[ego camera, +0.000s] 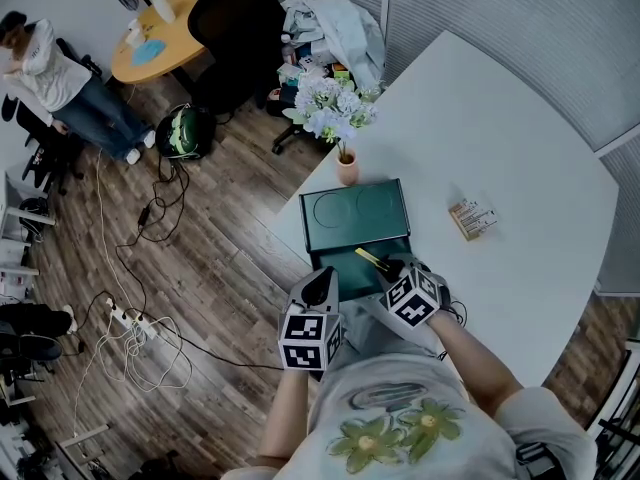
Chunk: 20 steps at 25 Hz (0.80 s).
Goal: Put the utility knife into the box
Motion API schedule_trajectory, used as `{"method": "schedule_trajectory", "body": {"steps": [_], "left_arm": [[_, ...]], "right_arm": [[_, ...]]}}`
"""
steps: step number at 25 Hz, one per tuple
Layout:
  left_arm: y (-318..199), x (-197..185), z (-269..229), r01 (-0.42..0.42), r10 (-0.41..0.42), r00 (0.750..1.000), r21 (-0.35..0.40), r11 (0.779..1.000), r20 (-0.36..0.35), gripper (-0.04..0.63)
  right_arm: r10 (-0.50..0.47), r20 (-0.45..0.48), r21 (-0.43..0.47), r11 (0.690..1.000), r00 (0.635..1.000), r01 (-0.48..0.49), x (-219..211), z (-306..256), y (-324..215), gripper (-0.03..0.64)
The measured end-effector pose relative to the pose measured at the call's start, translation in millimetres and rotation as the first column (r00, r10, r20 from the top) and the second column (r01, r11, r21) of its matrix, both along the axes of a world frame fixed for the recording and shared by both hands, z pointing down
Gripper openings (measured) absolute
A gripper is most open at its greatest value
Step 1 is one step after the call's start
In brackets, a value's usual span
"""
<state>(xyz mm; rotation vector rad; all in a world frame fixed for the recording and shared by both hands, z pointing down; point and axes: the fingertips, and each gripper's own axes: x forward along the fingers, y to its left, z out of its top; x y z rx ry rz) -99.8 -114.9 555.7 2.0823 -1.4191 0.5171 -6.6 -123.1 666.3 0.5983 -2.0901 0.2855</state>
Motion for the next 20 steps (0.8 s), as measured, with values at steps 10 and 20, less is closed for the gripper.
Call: {"method": "schedule_trajectory", "body": {"steps": [10,20], "left_arm": [[-1,2,5,-0.001,0.001,1.0,-0.013,1.0,0.004,-0.002],[-1,4,6,-0.006,0.006,1.0,-0.019,1.0,0.001,-0.002]], "right_arm": [[-0.025,-0.046,-0.03,0.999,0.999,0.024,2,16,-4,0.074],[-0.044,-0.123,-0.047,0.998,0.991,0.039,2,24,-2,0.074]]}}
